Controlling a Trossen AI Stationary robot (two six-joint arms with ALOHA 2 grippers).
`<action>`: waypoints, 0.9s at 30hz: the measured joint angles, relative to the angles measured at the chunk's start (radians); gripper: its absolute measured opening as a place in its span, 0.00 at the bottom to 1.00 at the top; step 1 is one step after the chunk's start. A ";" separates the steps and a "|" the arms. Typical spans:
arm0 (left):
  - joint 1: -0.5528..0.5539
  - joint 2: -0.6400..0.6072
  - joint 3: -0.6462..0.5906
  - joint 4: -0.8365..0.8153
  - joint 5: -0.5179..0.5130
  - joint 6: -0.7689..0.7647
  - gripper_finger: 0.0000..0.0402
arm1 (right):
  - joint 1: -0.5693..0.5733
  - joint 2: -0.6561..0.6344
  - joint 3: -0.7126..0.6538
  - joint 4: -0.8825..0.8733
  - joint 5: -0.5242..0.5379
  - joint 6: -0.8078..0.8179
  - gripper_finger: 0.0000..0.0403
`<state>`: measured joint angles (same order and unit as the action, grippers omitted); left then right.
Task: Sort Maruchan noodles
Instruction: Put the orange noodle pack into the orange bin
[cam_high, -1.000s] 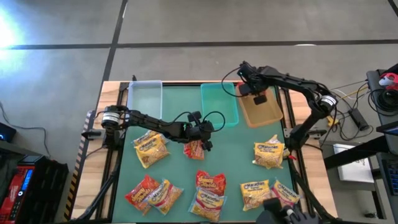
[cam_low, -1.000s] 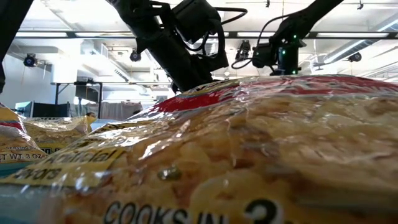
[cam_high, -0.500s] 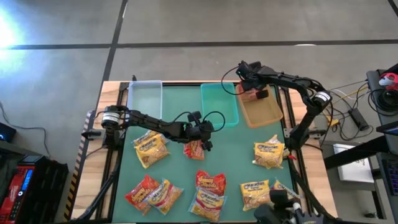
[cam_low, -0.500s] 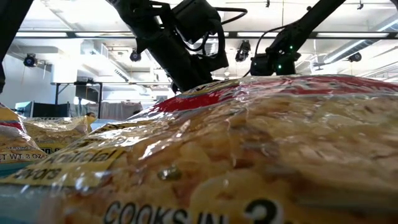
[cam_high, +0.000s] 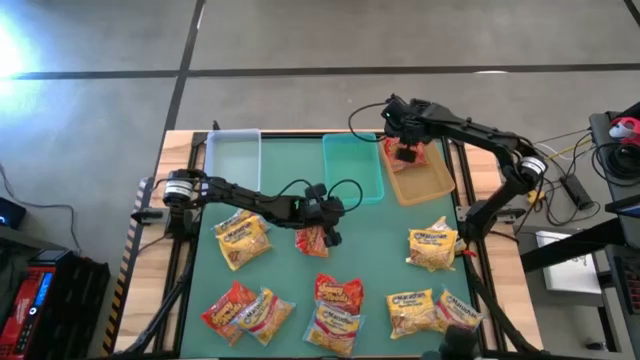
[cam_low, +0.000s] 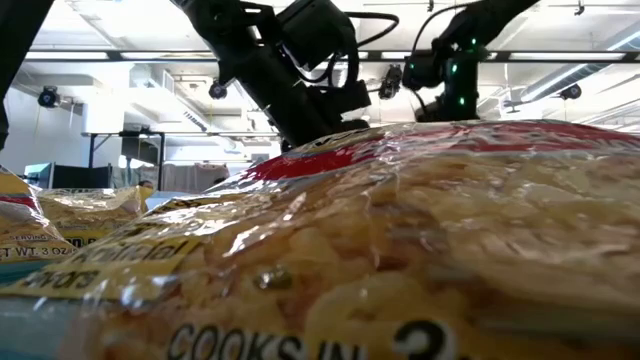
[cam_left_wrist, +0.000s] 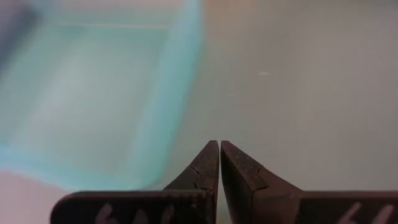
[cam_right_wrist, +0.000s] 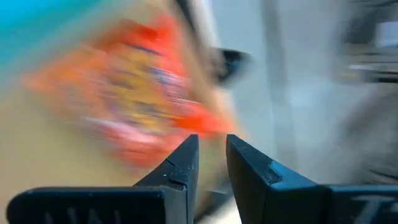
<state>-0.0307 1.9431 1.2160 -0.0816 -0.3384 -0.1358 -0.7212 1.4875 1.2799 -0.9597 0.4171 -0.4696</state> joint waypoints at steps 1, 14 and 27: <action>-0.001 -0.004 0.000 0.000 0.035 -0.006 0.00 | 0.008 -0.010 0.003 -0.021 -0.081 0.047 0.17; -0.143 -0.090 0.000 -0.032 0.149 -0.104 0.00 | 0.359 -0.174 -0.104 0.020 -0.574 0.467 0.16; -0.320 -0.096 0.000 -0.051 0.138 -0.270 0.00 | 0.871 -0.221 -0.299 0.379 -0.513 0.941 0.16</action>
<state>-0.3508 1.8469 1.2156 -0.1328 -0.2001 -0.4062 0.1496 1.2665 0.9812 -0.5806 -0.0963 0.4712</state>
